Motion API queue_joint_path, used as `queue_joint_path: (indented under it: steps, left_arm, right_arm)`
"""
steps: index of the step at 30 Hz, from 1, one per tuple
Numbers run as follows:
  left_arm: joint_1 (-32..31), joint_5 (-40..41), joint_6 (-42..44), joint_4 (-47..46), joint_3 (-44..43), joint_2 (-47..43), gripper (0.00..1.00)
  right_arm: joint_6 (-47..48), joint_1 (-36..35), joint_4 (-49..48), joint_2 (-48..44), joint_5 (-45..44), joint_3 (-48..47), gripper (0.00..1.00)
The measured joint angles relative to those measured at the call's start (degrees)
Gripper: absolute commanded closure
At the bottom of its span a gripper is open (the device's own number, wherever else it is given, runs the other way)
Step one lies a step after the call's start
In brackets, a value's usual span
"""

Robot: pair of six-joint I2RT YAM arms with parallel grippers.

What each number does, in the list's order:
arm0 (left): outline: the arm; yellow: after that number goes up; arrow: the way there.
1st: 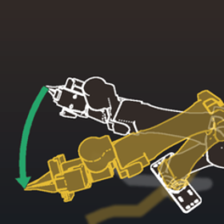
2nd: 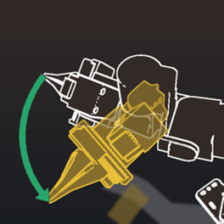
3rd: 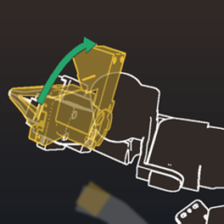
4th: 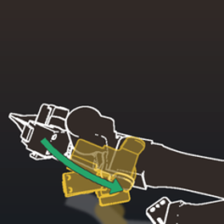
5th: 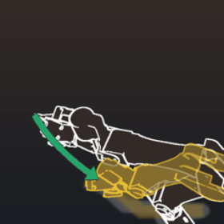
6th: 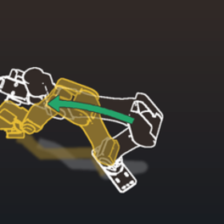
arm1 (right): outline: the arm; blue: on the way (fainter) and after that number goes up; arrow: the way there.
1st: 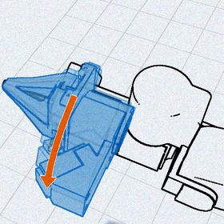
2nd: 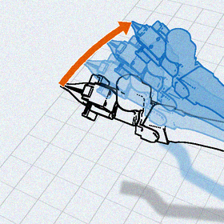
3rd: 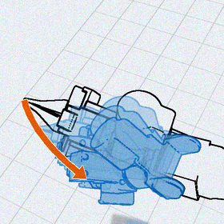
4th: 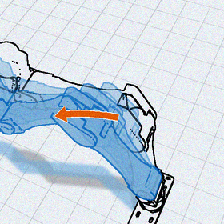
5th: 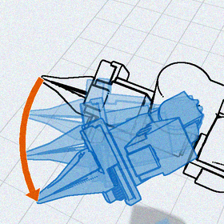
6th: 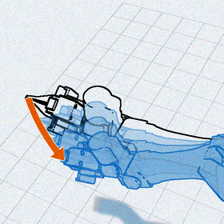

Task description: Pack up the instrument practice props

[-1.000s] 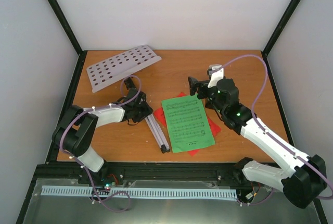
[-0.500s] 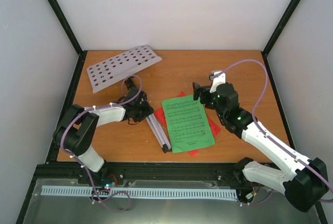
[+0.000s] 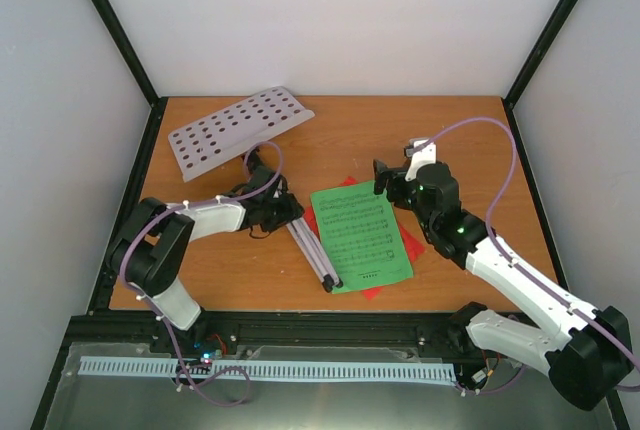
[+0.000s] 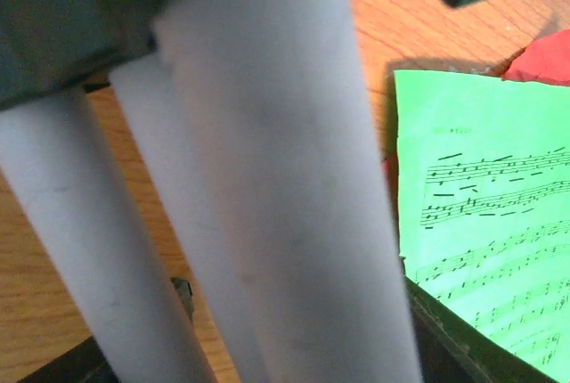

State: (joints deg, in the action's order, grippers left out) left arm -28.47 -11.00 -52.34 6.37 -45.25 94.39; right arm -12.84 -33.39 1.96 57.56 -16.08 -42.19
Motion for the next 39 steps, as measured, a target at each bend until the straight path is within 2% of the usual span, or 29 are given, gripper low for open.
queue_joint_path:
  steps: [6, 14, 20, 24, 27, 31, 35, 39]
  left_arm:
    - [-0.2, -0.6, 1.9, -0.9, 0.0, 0.2, 0.36]
    - [-0.2, -0.8, 5.6, -2.8, 0.0, 0.2, 0.21]
    - [-0.2, -0.3, 9.2, -7.6, -2.1, -0.8, 0.15]
    - [-0.2, -0.4, 12.2, -8.7, -3.9, -3.9, 0.06]
    - [-0.2, -2.1, 17.1, -7.6, -8.5, -5.4, 0.02]
    - [1.2, -5.9, 25.0, -5.4, -19.5, -5.7, 0.01]
    - [8.3, -11.6, 29.2, -5.1, -25.0, -9.0, 0.0]
    - [26.4, -15.7, 28.9, -5.9, -22.9, -15.6, 0.0]
  right_arm:
    - [0.0, 0.0, 0.0, -0.3, -0.2, 0.1, 0.0]
    - [2.4, 0.0, 0.0, -1.5, 2.1, -0.2, 0.0]
    - [5.0, 0.0, 1.6, -1.5, 4.4, -4.2, 0.0]
    - [6.4, 0.0, 2.9, -1.3, 5.8, -7.6, 0.0]
    - [7.1, 0.3, 6.0, 0.5, 7.6, -12.8, 0.0]
    - [6.1, 4.1, 12.2, 5.3, 11.8, -24.1, 0.0]
    - [3.7, 14.3, 15.9, 7.4, 17.9, -31.0, 0.0]
    - [1.3, 30.1, 18.4, 7.1, 24.1, -31.5, 0.0]
